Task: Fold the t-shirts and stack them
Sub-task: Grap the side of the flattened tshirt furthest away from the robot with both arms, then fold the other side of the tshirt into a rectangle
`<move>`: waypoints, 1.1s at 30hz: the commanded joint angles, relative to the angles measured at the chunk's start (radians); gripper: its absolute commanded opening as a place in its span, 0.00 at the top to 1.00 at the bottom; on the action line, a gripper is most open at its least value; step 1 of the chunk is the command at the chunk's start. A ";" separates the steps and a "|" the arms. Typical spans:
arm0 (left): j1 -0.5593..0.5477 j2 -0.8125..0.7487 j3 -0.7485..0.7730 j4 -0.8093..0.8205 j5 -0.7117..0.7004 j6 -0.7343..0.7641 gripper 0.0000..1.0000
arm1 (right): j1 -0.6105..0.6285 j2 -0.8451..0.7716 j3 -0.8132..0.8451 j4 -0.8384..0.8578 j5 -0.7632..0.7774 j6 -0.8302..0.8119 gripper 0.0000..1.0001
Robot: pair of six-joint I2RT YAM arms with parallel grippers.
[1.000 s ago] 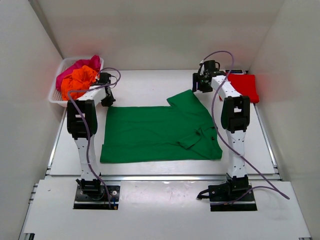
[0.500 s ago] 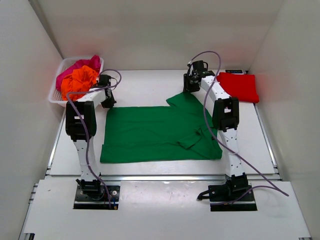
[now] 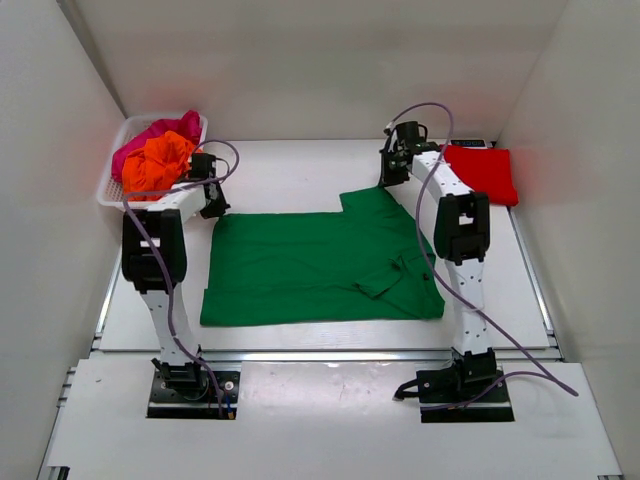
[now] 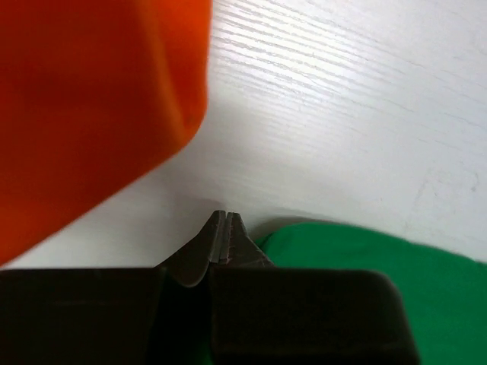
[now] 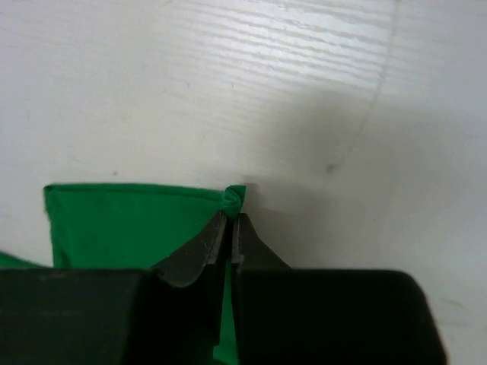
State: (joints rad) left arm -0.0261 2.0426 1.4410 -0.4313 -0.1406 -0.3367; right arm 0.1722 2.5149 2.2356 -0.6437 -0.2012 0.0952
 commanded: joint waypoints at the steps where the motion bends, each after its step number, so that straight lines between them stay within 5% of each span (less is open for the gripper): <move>1: 0.017 -0.162 -0.054 0.112 0.019 0.018 1.00 | -0.027 -0.212 -0.085 0.102 -0.043 -0.032 1.00; 8: 0.025 -0.223 -0.094 0.034 0.045 0.008 1.00 | -0.011 -0.398 -0.289 0.148 -0.050 -0.086 1.00; 20: 0.025 -0.424 -0.401 0.037 0.079 -0.024 1.00 | -0.002 -0.902 -1.026 0.328 -0.104 -0.040 1.00; 33: 0.063 -0.542 -0.536 0.011 0.036 -0.002 1.00 | -0.053 -1.269 -1.338 0.332 -0.104 -0.015 1.00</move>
State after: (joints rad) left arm 0.0135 1.5517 0.9314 -0.4137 -0.0834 -0.3496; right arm 0.1333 1.3121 0.9234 -0.3504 -0.2955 0.0715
